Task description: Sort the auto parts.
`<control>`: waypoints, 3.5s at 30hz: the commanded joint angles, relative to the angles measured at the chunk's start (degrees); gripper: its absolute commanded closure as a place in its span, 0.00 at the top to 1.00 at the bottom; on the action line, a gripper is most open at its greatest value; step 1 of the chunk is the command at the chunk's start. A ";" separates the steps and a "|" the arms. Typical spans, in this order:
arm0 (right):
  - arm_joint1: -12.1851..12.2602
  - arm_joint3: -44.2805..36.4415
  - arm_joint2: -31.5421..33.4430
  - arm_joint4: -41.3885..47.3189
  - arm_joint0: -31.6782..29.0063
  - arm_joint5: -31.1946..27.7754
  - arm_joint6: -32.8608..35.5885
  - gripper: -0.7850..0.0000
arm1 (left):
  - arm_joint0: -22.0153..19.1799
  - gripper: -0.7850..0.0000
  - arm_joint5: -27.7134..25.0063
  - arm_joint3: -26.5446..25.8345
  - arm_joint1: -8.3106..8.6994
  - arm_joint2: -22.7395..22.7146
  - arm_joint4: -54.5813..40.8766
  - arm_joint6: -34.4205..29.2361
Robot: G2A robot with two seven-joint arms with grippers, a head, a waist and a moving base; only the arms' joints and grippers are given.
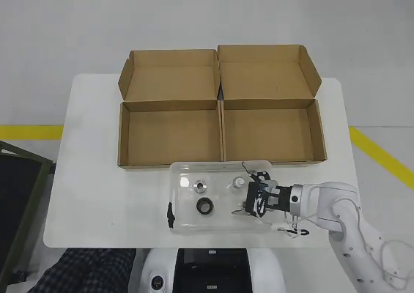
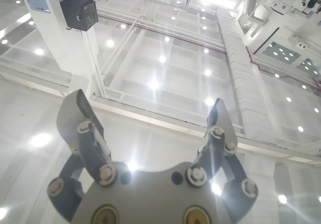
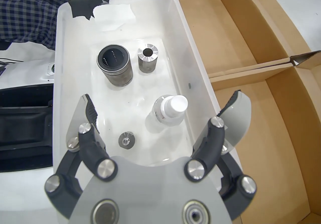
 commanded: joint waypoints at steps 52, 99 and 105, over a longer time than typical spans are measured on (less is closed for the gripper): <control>3.44 -1.23 -2.06 4.07 2.59 -0.49 -6.34 0.00 | 0.00 1.00 0.00 0.00 0.00 0.00 0.00 0.00; 6.97 5.14 9.44 45.44 0.98 -0.27 -19.96 0.00 | 0.00 1.00 0.00 0.00 0.00 0.00 0.00 0.00; 6.78 4.62 9.23 45.02 0.79 0.19 -19.58 0.00 | 0.00 1.00 0.00 0.00 0.00 0.00 0.00 0.00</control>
